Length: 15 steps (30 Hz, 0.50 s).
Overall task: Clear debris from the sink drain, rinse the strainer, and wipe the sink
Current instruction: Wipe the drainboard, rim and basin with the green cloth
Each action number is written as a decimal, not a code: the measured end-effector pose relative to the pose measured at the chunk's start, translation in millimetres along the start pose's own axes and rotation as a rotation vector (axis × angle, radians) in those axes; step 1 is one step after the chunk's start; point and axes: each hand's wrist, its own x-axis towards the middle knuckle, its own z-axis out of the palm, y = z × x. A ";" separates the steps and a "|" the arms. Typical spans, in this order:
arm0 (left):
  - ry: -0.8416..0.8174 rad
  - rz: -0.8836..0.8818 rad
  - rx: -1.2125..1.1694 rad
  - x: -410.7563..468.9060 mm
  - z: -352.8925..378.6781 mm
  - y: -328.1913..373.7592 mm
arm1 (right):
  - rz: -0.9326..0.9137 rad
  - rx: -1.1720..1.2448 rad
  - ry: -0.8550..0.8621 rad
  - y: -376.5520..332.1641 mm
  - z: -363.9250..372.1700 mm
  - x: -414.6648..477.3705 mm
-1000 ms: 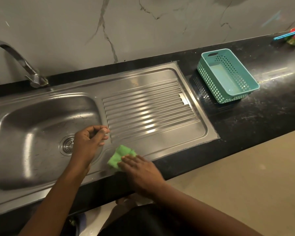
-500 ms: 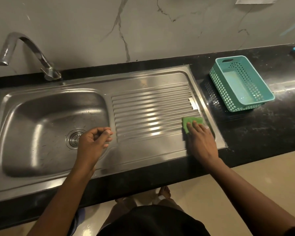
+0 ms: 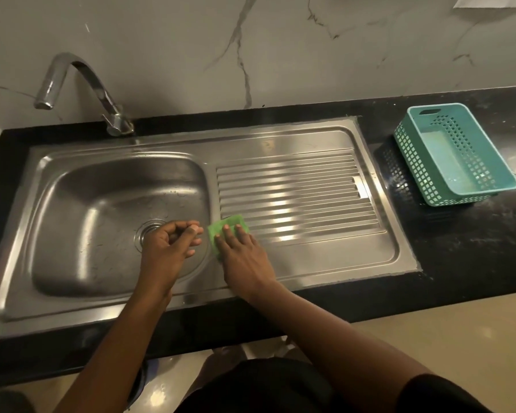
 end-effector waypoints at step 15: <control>-0.053 -0.025 -0.030 11.9 14.6 12.7 | 0.546 0.089 0.219 206.0 -60.6 -90.0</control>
